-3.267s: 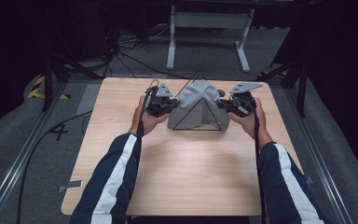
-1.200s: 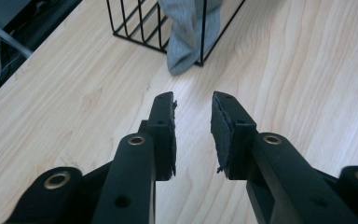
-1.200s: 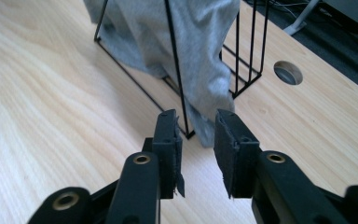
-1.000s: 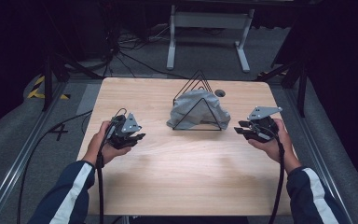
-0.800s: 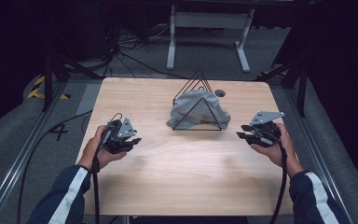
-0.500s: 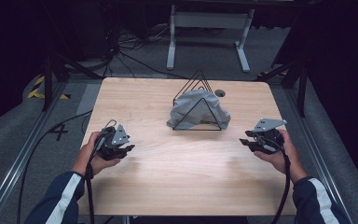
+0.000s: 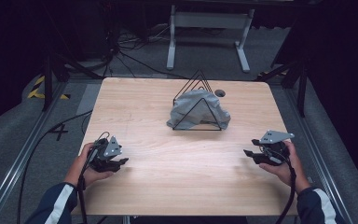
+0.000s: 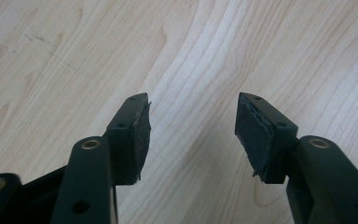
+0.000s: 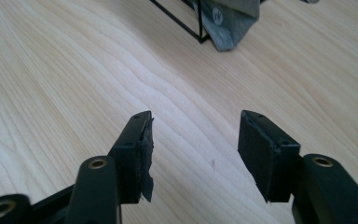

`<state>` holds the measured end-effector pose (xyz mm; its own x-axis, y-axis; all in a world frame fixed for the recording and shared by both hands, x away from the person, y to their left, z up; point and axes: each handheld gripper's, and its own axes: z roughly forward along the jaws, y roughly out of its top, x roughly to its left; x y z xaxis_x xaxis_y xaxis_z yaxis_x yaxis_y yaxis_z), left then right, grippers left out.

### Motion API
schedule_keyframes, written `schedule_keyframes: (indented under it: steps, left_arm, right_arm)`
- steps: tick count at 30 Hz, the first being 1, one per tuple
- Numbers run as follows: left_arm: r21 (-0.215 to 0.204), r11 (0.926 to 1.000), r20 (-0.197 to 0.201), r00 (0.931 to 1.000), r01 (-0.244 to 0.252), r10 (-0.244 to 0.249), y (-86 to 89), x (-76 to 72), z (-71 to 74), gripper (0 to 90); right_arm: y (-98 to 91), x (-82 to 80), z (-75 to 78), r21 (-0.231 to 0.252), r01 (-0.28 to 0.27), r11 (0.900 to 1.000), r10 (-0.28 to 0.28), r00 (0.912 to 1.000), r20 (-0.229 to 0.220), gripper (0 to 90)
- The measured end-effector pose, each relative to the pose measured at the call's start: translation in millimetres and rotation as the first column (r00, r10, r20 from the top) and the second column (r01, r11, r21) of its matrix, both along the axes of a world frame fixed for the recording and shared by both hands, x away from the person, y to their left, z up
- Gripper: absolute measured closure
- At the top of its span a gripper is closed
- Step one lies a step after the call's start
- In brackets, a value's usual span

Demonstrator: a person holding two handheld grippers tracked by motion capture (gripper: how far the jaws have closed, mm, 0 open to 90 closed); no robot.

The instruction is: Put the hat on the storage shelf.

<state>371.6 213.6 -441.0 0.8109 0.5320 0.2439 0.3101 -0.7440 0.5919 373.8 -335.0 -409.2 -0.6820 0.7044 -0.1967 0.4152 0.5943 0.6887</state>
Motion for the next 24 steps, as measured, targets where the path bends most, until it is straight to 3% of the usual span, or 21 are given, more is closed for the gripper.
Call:
schedule_keyframes:
  steps: [2, 9, 10, 15, 18, 19, 20, 21, 22, 24]
  left_arm:
    - [-0.017, 0.9998, -0.014, 0.9999, -0.01, 0.009, 2.5, -2.9, -5.2, 38.4]
    - [-0.045, 0.9988, -0.053, 0.9984, -0.021, 0.018, 8.4, -9.9, -22.0, 30.7]
    - [-0.074, 0.9969, -0.058, 0.9982, -0.024, 0.02, 10.1, -11.0, -23.9, 28.5]
    - [-0.117, 0.9926, -0.077, 0.9967, -0.035, 0.026, 15.9, -14.9, -27.7, 25.8]
    - [-0.184, 0.9812, -0.091, 0.9949, -0.059, 0.042, 19.5, -18.6, -33.5, 22.5]
    - [-0.184, 0.9812, -0.091, 0.9949, -0.059, 0.042, 19.5, -18.6, -33.5, 21.1]
    - [-0.24, 0.9679, -0.1, 0.9936, -0.075, 0.052, 23.7, -19.8, -39.1, 19.9]
    - [-0.264, 0.9604, -0.117, 0.9912, -0.09, 0.061, 25.1, -20.6, -41.0, 19.3]
    - [-0.264, 0.958, -0.134, 0.9879, -0.112, 0.078, 26.4, -21.4, -40.8, 18.9]
    - [-0.261, 0.9583, -0.131, 0.9878, -0.116, 0.084, 27.3, -22.2, -41.1, 17.5]
  right_arm:
    - [-3.9, -3.0, -4.9, 0.007, 0.011, 0.9999, -0.011, 0.9999, -0.01, 41.0]
    - [-20.8, -13.7, -22.3, 0.026, 0.071, 0.9971, -0.07, 0.997, -0.033, 33.1]
    - [-24.7, -16.2, -26.3, 0.033, 0.073, 0.9968, -0.071, 0.9966, -0.041, 32.9]
    - [-37.2, -26.0, -40.0, 0.066, 0.101, 0.9927, -0.097, 0.9937, -0.057, 30.6]
    - [-46.1, -33.4, -49.0, 0.098, 0.124, 0.9874, -0.117, 0.9907, -0.069, 28.2]
    - [-47.6, -34.8, -51.3, 0.109, 0.126, 0.986, -0.118, 0.99, -0.078, 27.0]
    - [-49.0, -36.3, -53.6, 0.122, 0.129, 0.9841, -0.12, 0.9897, -0.078, 26.7]
    - [-50.6, -37.9, -55.1, 0.142, 0.134, 0.9808, -0.123, 0.9891, -0.081, 26.5]
    - [-51.9, -39.0, -55.9, 0.15, 0.136, 0.9793, -0.125, 0.9888, -0.081, 25.9]
    - [-53.8, -41.9, -57.9, 0.169, 0.151, 0.9741, -0.141, 0.9876, -0.07, 25.3]
